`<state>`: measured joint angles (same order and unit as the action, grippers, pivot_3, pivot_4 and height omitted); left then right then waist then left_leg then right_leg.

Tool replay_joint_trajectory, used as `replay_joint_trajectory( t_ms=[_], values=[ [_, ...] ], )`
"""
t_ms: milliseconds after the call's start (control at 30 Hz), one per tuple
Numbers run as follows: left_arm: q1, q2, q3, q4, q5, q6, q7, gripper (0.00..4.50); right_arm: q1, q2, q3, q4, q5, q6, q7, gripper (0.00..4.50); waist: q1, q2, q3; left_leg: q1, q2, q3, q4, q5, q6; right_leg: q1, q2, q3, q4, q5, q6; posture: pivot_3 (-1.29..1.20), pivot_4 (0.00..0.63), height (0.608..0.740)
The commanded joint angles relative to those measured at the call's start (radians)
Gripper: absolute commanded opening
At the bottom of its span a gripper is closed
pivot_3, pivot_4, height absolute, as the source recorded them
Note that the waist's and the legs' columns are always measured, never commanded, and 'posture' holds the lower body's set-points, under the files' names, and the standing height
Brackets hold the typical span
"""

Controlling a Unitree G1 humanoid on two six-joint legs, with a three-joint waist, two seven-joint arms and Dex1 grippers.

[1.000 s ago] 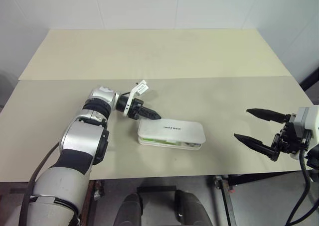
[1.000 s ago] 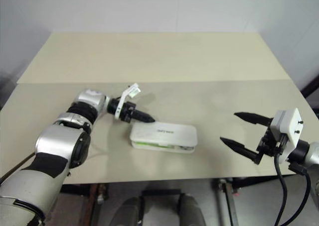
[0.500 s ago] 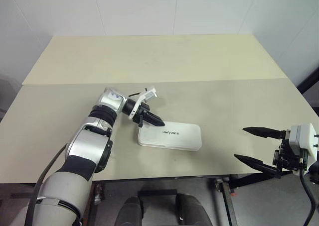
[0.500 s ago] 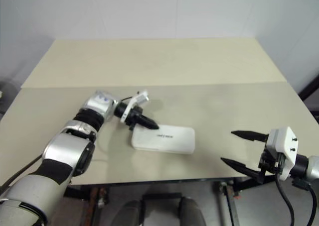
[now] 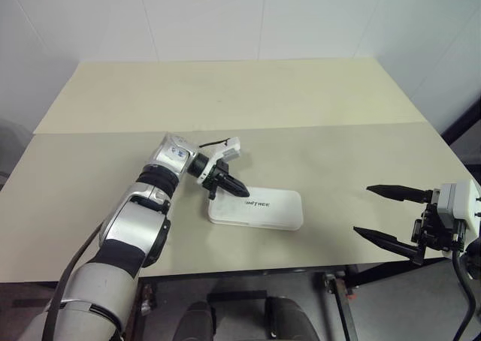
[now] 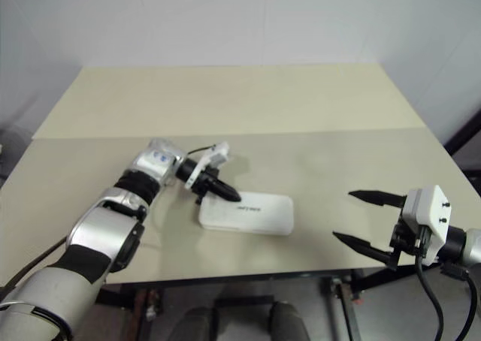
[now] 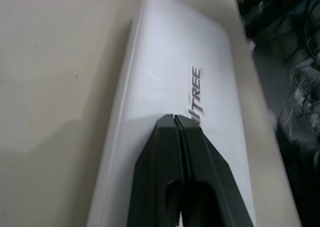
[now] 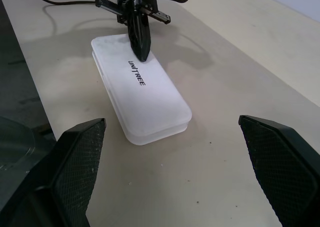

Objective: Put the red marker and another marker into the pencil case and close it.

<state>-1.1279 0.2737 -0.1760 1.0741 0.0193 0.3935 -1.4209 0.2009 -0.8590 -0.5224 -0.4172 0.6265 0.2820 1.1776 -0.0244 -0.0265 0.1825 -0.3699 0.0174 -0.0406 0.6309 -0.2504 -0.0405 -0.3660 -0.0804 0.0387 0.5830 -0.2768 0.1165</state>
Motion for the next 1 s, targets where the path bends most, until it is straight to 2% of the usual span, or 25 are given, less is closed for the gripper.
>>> replay_joint_trajectory(
  t_ms=[33, 100, 200, 267, 333, 467, 567, 633, 700, 800, 933, 1000],
  values=[
    [-0.012, -0.007, 0.112, -0.003, -0.09, 0.033, 0.099, 0.04, -0.015, 0.0, -0.01, 0.0, 0.032, -0.025, 0.026, 4.5, 0.001, -0.004, 0.004, -0.003, 0.0, 0.0, 0.0, 0.001, 0.001, -0.004, 0.0, 0.0, 0.002, 0.0, 0.0, 0.0, 0.15, 0.74],
    [-0.023, -0.008, 0.181, -0.022, -0.139, 0.07, 0.179, 0.04, -0.034, 0.005, 0.008, 0.003, 0.039, -0.021, 0.023, 4.5, 0.002, -0.005, 0.006, -0.009, -0.001, 0.0, 0.0, 0.002, 0.001, -0.011, 0.0, 0.001, 0.005, 0.001, 0.001, 0.0, 0.15, 0.74],
    [-0.014, -0.013, 0.236, -0.063, -0.165, 0.087, 0.298, 0.04, -0.061, 0.006, 0.031, 0.013, 0.034, -0.018, 0.018, 4.5, 0.0, -0.005, 0.006, -0.01, -0.001, 0.0, -0.001, 0.001, -0.001, -0.014, 0.0, 0.002, 0.009, 0.006, 0.016, 0.0, 0.15, 0.74],
    [0.034, -0.007, 0.265, -0.162, -0.203, 0.108, 0.31, 0.04, -0.087, 0.004, 0.048, 0.033, 0.028, -0.018, 0.018, 4.5, 0.0, -0.005, 0.006, -0.011, -0.001, -0.001, -0.003, -0.001, -0.003, -0.018, 0.001, 0.002, 0.012, 0.005, 0.016, 0.0, 0.15, 0.74],
    [0.087, -0.004, 0.288, -0.268, -0.245, 0.131, 0.313, 0.04, -0.108, 0.002, 0.062, 0.052, 0.022, -0.022, 0.024, 4.5, 0.0, -0.005, 0.007, -0.02, -0.002, -0.001, -0.002, -0.001, -0.003, -0.028, 0.001, 0.004, 0.019, 0.003, 0.017, 0.0, 0.15, 0.74],
    [0.217, 0.007, 0.284, -0.469, -0.263, 0.14, 0.375, 0.04, -0.164, -0.013, 0.091, 0.094, 0.012, -0.027, 0.035, 4.5, 0.001, -0.004, 0.007, -0.02, -0.002, 0.0, -0.002, -0.001, -0.004, -0.031, 0.001, 0.004, 0.024, -0.001, 0.017, 0.0, 0.15, 0.74],
    [0.3, 0.039, 0.229, -0.564, -0.198, 0.074, 0.443, 0.65, -0.204, -0.022, 0.108, 0.128, 0.004, -0.032, 0.049, 4.5, 0.001, -0.004, 0.008, -0.019, -0.002, 0.0, -0.001, -0.001, -0.004, -0.031, 0.001, 0.005, 0.025, -0.001, 0.016, 0.0, 0.15, 0.74],
    [0.354, 0.062, 0.198, -0.619, -0.166, -0.019, 0.459, 1.27, -0.222, -0.026, 0.116, 0.146, -0.001, -0.037, 0.059, 4.5, 0.003, -0.004, 0.008, -0.018, -0.002, 0.0, -0.001, 0.0, -0.005, -0.03, 0.001, 0.005, 0.025, 0.0, 0.016, 0.0, 0.15, 0.74],
    [0.4, 0.071, 0.208, -0.677, -0.191, -0.087, 0.453, 1.98, -0.237, -0.03, 0.123, 0.159, -0.003, -0.039, 0.066, 4.5, 0.003, -0.004, 0.008, -0.018, -0.002, 0.0, -0.001, 0.0, -0.005, -0.03, 0.001, 0.005, 0.025, 0.0, 0.015, 0.0, 0.15, 0.74],
    [0.436, 0.081, 0.221, -0.734, -0.23, -0.097, 0.441, 2.95, -0.255, -0.035, 0.126, 0.185, -0.009, -0.044, 0.083, 4.5, 0.008, -0.004, 0.008, -0.018, -0.002, 0.0, 0.0, 0.0, -0.005, -0.03, 0.001, 0.005, 0.025, 0.0, 0.014, 0.0, 0.15, 0.74],
    [0.512, 0.113, 0.269, -0.886, -0.4, -0.083, 0.292, 4.34, -0.294, -0.043, 0.145, 0.22, -0.021, -0.05, 0.1, 4.5, 0.012, -0.003, 0.008, -0.017, -0.002, 0.001, -0.001, 0.0, -0.005, -0.029, 0.001, 0.005, 0.025, 0.0, 0.013, 0.0, 0.15, 0.74],
    [0.545, 0.143, 0.277, -0.95, -0.487, -0.083, 0.174, 4.47, -0.311, -0.05, 0.151, 0.237, -0.026, -0.054, 0.109, 4.5, 0.014, -0.002, 0.008, -0.017, -0.001, 0.001, -0.001, 0.0, -0.005, -0.03, 0.001, 0.005, 0.025, 0.0, 0.013, 0.0, 0.15, 0.74]
  ],
)
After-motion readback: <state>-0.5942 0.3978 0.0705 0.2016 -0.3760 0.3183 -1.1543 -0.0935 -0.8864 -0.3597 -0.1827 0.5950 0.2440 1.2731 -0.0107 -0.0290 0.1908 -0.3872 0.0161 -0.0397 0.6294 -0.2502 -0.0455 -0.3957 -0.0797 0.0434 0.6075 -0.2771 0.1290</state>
